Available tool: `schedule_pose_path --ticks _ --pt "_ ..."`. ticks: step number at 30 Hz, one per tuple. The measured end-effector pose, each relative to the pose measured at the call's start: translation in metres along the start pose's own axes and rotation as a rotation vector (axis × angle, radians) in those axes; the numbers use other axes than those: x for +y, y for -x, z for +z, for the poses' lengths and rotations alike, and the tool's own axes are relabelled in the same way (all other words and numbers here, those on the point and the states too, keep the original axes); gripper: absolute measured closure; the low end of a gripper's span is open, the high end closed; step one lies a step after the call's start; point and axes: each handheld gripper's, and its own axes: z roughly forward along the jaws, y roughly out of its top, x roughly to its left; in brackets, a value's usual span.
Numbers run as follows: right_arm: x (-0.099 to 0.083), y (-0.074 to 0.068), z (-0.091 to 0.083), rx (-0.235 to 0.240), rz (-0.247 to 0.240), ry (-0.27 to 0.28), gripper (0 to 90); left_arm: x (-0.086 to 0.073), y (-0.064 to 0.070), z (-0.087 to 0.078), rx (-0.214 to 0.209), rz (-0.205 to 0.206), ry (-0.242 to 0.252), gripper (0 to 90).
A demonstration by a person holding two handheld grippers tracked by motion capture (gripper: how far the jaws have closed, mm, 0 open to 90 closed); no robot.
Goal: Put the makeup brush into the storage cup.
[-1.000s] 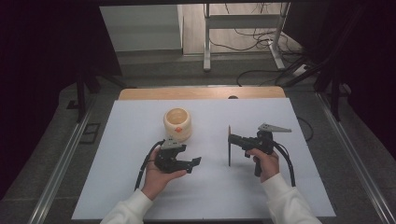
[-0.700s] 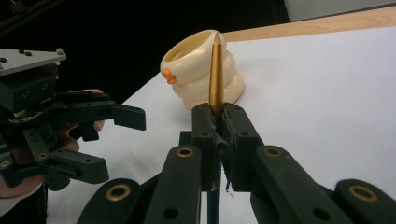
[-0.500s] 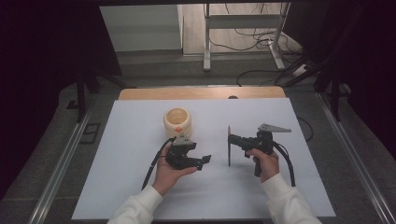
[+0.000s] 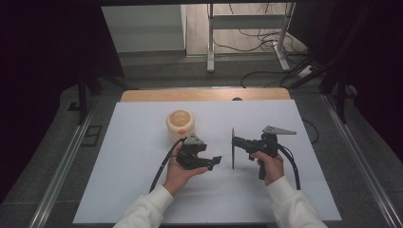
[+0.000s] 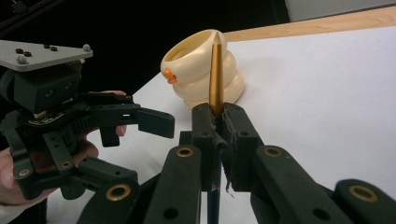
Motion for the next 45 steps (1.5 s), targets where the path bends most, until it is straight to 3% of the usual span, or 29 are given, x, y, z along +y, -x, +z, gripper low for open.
schedule_pose_path --ticks 7,21,28,42,45 --pt "0.000 -0.001 0.000 0.001 0.000 -0.001 84.4 0.006 0.009 0.011 -0.025 0.015 -0.003 22.2" --pt "0.000 0.000 -0.001 0.003 -0.003 0.003 84.3 0.012 0.014 0.032 -0.067 -0.005 0.001 23.9" --pt "0.000 -0.001 0.000 0.005 -0.004 0.002 84.3 0.013 0.011 0.036 -0.110 -0.059 0.037 29.9" --pt "0.000 0.000 0.001 0.009 -0.008 0.006 84.3 0.014 0.007 0.051 -0.167 -0.108 0.061 57.3" --pt "0.000 0.000 0.001 0.012 -0.006 0.004 84.3 0.015 0.008 0.053 -0.199 -0.108 0.064 69.0"
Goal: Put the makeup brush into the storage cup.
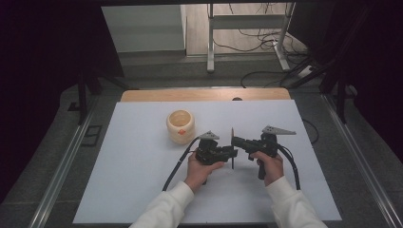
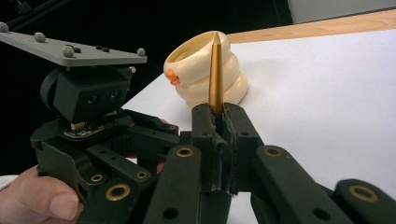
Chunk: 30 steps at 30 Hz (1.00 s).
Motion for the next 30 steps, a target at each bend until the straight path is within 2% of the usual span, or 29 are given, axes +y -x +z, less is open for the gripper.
schedule_pose_path --ticks 3,8,24,27,30 --pt "-0.0001 0.0001 0.0002 0.002 0.002 -0.001 84.2 0.0006 0.0013 0.0021 -0.013 -0.005 -0.002 78.3" --pt "0.0006 0.0001 -0.0007 0.004 0.003 0.007 84.2 0.0014 -0.0013 0.0012 -0.017 -0.025 -0.002 83.3" --pt "0.0020 0.0005 -0.0018 0.007 0.003 -0.003 81.7 0.0036 -0.0024 -0.0010 -0.023 -0.045 0.003 83.6" --pt "0.0036 -0.0001 -0.0026 0.015 -0.014 0.006 75.1 0.0043 -0.0027 -0.0021 -0.020 -0.046 0.006 83.6" --pt "0.0087 -0.0034 -0.0020 -0.012 -0.048 -0.004 51.0 0.0050 -0.0037 -0.0043 -0.018 -0.042 0.008 83.6"
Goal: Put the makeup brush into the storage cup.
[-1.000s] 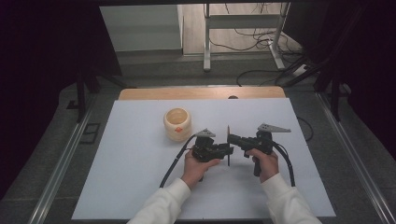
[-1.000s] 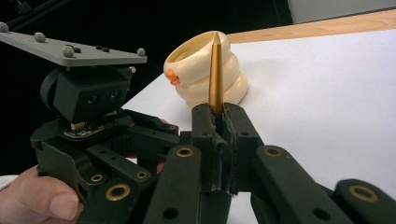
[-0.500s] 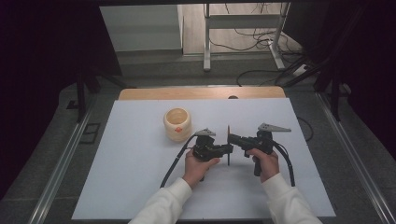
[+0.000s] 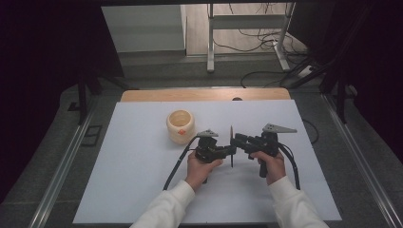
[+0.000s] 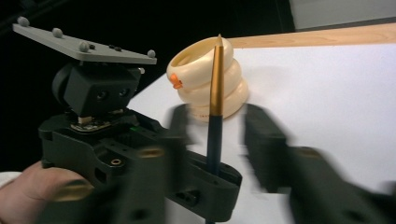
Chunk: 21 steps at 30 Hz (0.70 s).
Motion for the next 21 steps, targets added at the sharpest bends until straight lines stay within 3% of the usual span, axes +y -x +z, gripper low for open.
schedule_pose_path --ticks 3,6,9,10,12,13,21 --pt "0.003 -0.003 -0.001 -0.003 -0.043 0.011 46.2 0.001 -0.001 -0.003 0.006 -0.006 0.009 83.6" --pt "0.006 -0.006 -0.002 0.039 -0.016 0.032 46.4 0.001 -0.001 -0.006 0.012 0.000 0.009 83.6" --pt "0.009 -0.008 -0.003 0.005 0.007 0.035 43.7 0.001 -0.001 -0.007 0.017 0.008 0.009 83.6" --pt "0.010 -0.010 -0.005 0.014 0.005 0.051 34.6 0.001 0.000 -0.008 0.019 0.010 0.010 83.6" --pt "0.010 -0.010 -0.006 0.016 0.002 0.053 31.5 0.002 0.001 -0.009 0.021 0.015 0.011 83.6" --pt "0.012 -0.011 -0.009 0.012 -0.009 0.060 23.6 0.002 0.001 -0.011 0.024 0.016 0.016 83.6" --pt "0.012 -0.011 -0.023 0.022 0.003 0.053 9.3 0.004 -0.001 -0.020 0.029 0.017 0.028 83.6"
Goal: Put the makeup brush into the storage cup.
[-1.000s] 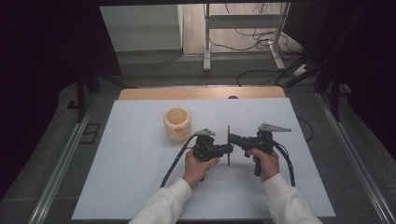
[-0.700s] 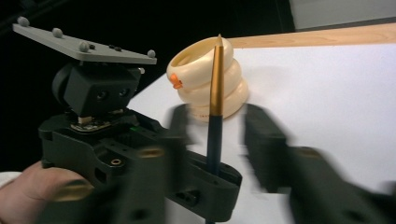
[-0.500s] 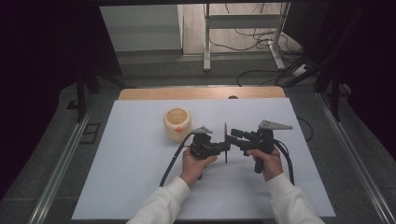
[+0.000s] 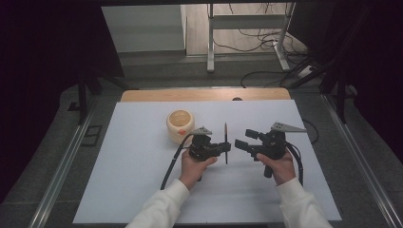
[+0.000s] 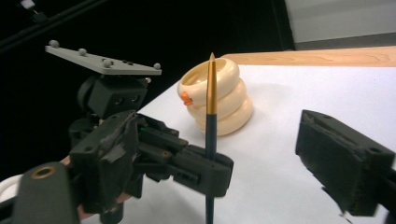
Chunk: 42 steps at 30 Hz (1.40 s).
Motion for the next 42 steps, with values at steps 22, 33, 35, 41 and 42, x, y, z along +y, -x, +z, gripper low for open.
schedule_pose_path --ticks 22,33,35,41,42 --pt "-0.018 0.000 -0.024 -0.082 -0.069 -0.050 0.1 0.011 -0.003 -0.028 0.041 0.034 0.046 83.6" --pt "-0.027 0.005 -0.034 -0.190 -0.115 -0.125 3.4 0.017 -0.015 -0.051 0.072 0.013 0.088 83.6" --pt "-0.029 0.008 -0.036 -0.211 -0.124 -0.147 3.8 0.017 -0.016 -0.054 0.075 0.009 0.094 83.6" --pt "-0.034 0.012 -0.038 -0.219 -0.131 -0.158 4.4 0.023 -0.018 -0.062 0.087 0.017 0.111 83.5" --pt "-0.035 0.012 -0.039 -0.223 -0.129 -0.161 4.4 0.024 -0.018 -0.064 0.089 0.021 0.115 83.5"
